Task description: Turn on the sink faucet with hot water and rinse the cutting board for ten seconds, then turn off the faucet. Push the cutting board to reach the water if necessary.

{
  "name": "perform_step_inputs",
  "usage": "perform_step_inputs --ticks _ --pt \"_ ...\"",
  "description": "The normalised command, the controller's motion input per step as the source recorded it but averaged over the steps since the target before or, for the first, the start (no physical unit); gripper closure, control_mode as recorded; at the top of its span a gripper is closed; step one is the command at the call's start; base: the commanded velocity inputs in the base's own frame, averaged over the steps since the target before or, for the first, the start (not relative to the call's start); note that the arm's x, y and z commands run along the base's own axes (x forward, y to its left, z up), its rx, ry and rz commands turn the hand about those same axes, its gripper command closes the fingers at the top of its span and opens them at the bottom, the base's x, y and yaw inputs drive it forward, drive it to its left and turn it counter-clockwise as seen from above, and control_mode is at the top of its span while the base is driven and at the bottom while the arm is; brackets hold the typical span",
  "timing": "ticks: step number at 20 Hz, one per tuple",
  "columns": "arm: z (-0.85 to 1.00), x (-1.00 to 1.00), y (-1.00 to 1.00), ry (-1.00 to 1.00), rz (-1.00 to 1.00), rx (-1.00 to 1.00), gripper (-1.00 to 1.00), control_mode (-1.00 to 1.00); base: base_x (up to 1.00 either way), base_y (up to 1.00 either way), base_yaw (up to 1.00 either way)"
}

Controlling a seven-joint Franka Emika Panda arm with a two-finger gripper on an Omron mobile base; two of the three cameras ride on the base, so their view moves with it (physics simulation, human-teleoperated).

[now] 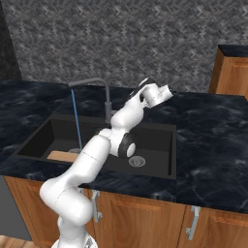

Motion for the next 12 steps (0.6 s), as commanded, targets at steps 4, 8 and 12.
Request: perform_step_inputs --ticks 4,8,12 --pt "0.11 0.38 0.00 0.00 0.05 0.00 1.00 -1.00 0.00 0.00 0.00" --pt "0.03 0.35 0.00 0.00 0.07 0.00 1.00 -1.00 0.00 0.00 0.00" --pt "0.01 0.38 0.00 0.01 0.09 0.00 1.00 -1.00 0.00 0.00 0.00"
